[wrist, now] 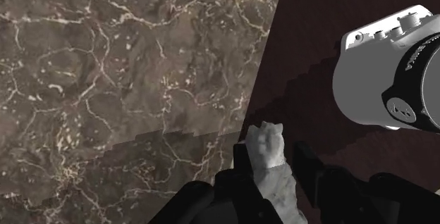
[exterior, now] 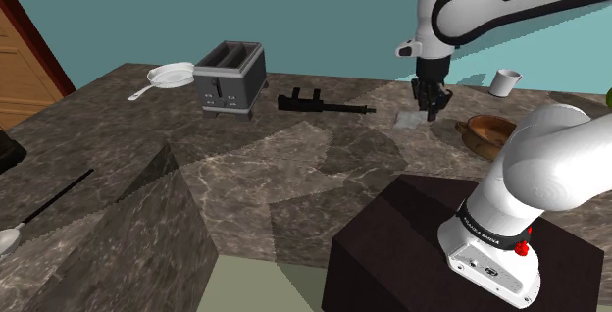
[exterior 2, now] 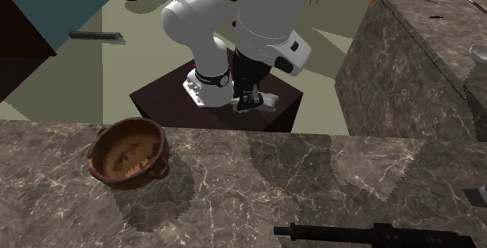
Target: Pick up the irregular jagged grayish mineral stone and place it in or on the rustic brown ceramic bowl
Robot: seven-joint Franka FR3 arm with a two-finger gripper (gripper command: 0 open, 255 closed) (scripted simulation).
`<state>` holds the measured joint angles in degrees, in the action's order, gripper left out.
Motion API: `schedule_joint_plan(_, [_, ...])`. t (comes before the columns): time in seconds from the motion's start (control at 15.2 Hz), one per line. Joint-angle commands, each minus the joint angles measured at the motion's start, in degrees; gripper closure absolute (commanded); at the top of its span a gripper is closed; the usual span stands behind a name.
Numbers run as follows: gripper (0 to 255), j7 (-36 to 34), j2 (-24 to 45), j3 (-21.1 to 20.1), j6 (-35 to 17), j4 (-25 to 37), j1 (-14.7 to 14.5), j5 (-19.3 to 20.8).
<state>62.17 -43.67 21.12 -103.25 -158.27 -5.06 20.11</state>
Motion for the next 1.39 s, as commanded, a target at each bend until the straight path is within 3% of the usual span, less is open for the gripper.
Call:
schedule_joint_plan(0.0, [255,0.08,-0.70,-0.55,1.87,1.14,-0.14,-0.49])
schedule_joint_plan(0.07, [255,0.11,-0.80,-0.63,2.17,1.35,-0.15,-0.56])
schedule_joint_plan(0.79, [255,16.27,-7.77,11.22,6.98,2.66,11.54,13.20])
schedule_joint_plan(1.32, [255,28.13,-6.11,21.31,6.94,9.04,16.08,21.67])
